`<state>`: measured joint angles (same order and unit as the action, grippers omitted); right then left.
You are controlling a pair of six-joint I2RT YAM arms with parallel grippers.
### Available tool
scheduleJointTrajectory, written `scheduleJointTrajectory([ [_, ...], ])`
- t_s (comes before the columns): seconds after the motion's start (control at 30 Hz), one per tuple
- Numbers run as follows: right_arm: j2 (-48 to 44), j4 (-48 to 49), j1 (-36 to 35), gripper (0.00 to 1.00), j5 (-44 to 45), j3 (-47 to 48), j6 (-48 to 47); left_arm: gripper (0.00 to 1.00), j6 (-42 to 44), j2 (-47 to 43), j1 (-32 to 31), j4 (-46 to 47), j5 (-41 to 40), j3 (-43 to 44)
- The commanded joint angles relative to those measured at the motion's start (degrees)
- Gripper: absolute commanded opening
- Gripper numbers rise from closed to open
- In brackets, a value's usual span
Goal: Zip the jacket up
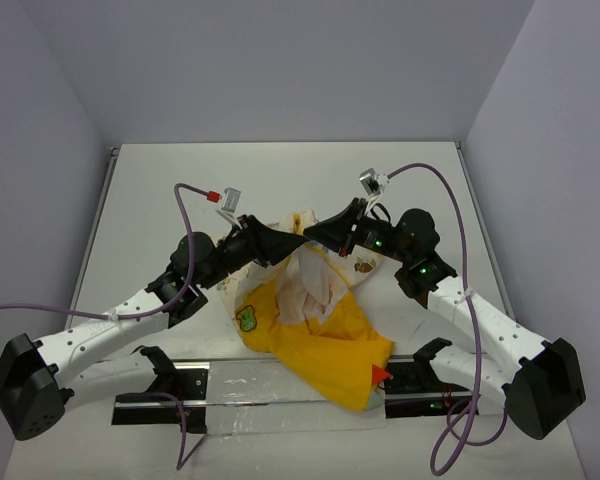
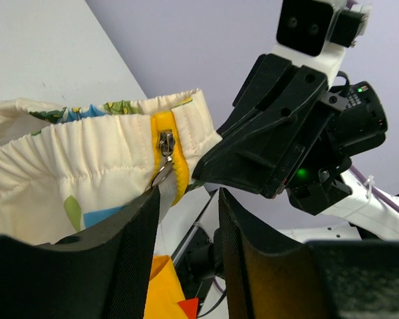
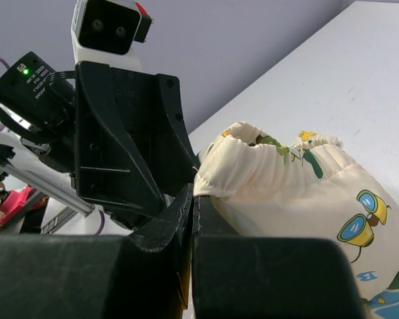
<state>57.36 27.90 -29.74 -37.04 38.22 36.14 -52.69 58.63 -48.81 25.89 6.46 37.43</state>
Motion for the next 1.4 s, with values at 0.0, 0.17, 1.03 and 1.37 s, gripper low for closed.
scheduleJointTrajectory([
  [0.0,-2.1,3.3,0.1,0.0,-0.7,2.3,0.0,0.41,0.5,-1.1,0.6,6.7,0.2,-0.1],
  [0.17,-2.4,3.5,0.1,0.0,-0.7,2.2,0.2,0.37,0.9,-1.0,0.7,5.7,-0.7,0.2],
  [1.03,-3.5,3.8,0.2,0.0,-1.8,2.4,0.7,0.56,1.6,2.2,1.7,9.6,1.2,-1.3],
  [1.37,-3.0,5.7,0.2,0.0,-3.3,2.3,2.3,0.44,0.4,2.9,4.1,20.5,6.3,-5.8],
])
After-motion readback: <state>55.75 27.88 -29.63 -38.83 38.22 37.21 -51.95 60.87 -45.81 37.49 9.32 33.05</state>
